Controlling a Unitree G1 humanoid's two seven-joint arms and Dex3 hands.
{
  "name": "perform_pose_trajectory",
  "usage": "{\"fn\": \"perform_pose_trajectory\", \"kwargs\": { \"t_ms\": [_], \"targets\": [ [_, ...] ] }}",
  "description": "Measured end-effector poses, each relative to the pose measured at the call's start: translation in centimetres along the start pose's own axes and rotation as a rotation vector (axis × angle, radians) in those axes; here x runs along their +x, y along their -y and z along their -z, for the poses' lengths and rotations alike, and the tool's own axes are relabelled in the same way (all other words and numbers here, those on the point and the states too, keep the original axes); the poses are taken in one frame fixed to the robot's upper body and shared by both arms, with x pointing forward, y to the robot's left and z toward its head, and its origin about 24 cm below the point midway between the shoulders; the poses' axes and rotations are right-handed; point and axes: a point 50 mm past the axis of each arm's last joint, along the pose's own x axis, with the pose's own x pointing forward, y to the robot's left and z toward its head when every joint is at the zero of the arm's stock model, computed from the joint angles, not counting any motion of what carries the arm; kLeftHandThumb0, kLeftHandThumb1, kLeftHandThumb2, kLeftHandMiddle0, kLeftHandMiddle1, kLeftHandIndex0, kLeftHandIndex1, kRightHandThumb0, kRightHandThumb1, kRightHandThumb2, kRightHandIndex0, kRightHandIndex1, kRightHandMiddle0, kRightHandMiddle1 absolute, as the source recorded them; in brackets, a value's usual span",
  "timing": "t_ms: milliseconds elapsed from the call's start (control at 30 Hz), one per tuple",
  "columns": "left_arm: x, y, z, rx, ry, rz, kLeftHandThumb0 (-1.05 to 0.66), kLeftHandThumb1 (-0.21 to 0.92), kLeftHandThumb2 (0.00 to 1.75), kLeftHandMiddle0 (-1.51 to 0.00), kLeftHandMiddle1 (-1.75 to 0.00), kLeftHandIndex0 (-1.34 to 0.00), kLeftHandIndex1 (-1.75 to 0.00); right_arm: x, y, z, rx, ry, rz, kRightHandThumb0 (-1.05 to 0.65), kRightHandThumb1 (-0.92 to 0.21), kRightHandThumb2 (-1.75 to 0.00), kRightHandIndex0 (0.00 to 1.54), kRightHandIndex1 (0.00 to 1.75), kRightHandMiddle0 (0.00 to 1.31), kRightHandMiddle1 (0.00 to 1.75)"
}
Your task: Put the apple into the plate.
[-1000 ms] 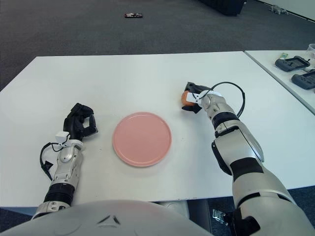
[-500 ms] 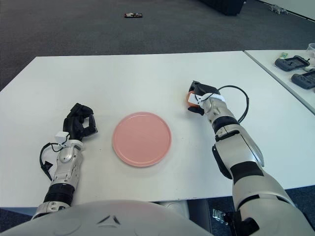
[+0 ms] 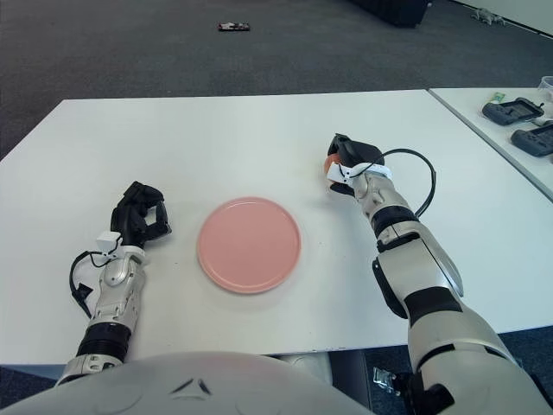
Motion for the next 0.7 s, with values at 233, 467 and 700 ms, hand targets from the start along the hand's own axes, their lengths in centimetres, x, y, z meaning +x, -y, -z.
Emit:
{"fn": "perform_pose_trajectory", "kwargs": {
  "t_ms": [233, 467, 700],
  "targets": [
    [0.05, 0.0, 0.02, 0.009, -0.002, 0.004, -0.49, 0.3, 1.35, -1.11, -1.75, -0.62, -1.75, -0.36, 0.12, -0.16, 0.102, 0.021, 0.086, 0.0, 0.08, -1.7, 0.98, 1.53, 0.69, 1.75],
    [0.08, -0.01, 0.03, 0.015, -0.002, 0.006, -0.49, 0.3, 1.35, -1.13, -1.75, -0.63, -1.75, -0.74, 0.3, -0.18, 0.183, 0.036, 0.15, 0.0, 0.08, -1.7, 0.98, 1.54, 0.69, 1.75],
    [0.11, 0.01, 0.02, 0.015, -0.002, 0.006, -0.49, 0.3, 1.35, -1.12, -1.75, -0.62, -1.75, -0.98, 0.83, -0.95, 0.257, 0.086, 0.203, 0.0, 0.09, -1.7, 0.98, 1.54, 0.69, 1.75]
  ]
}}
